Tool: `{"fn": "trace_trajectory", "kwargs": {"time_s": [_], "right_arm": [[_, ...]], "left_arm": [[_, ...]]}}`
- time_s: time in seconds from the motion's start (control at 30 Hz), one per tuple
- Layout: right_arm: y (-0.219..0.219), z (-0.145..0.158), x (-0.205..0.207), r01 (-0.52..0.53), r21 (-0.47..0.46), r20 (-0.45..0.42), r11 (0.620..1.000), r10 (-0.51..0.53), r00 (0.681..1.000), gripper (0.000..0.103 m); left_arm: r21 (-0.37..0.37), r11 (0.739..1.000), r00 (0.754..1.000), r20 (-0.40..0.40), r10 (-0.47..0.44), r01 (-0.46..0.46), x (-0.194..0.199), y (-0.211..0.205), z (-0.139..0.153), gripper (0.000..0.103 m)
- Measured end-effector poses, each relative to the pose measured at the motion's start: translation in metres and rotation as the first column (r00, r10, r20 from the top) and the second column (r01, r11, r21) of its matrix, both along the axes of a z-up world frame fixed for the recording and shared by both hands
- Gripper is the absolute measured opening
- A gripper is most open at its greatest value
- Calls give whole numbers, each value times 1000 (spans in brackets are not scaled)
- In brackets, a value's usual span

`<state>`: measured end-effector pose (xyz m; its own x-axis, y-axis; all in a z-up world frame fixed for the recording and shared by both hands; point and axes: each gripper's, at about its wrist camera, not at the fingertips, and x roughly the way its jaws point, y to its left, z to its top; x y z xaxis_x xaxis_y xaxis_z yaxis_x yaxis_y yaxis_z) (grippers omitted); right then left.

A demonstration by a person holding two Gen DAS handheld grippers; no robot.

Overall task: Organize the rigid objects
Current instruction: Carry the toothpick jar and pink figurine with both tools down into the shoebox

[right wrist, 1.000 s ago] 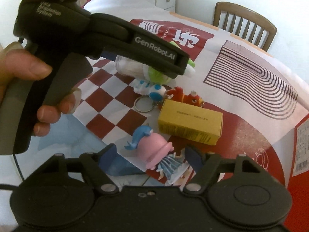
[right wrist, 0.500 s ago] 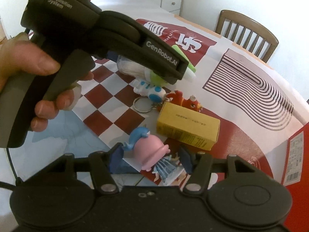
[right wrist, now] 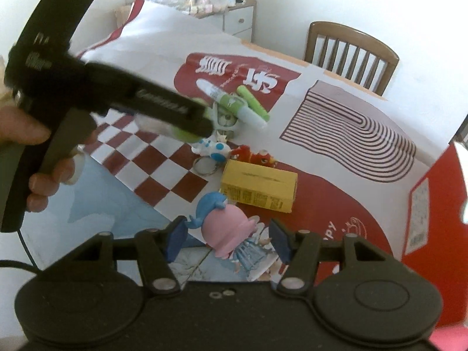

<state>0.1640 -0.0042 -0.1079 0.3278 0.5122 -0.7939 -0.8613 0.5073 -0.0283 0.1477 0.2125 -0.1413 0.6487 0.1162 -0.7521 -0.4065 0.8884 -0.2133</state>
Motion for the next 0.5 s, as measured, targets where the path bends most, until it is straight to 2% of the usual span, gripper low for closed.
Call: {"fn": "trace_trajectory", "kwargs": {"time_s": [0.5], "right_arm": [[-61,69,-6,85,99,46,991,-90,995,60]], "left_arm": [[3,998,997,54,-57,57,-37,-34,67,83]]}}
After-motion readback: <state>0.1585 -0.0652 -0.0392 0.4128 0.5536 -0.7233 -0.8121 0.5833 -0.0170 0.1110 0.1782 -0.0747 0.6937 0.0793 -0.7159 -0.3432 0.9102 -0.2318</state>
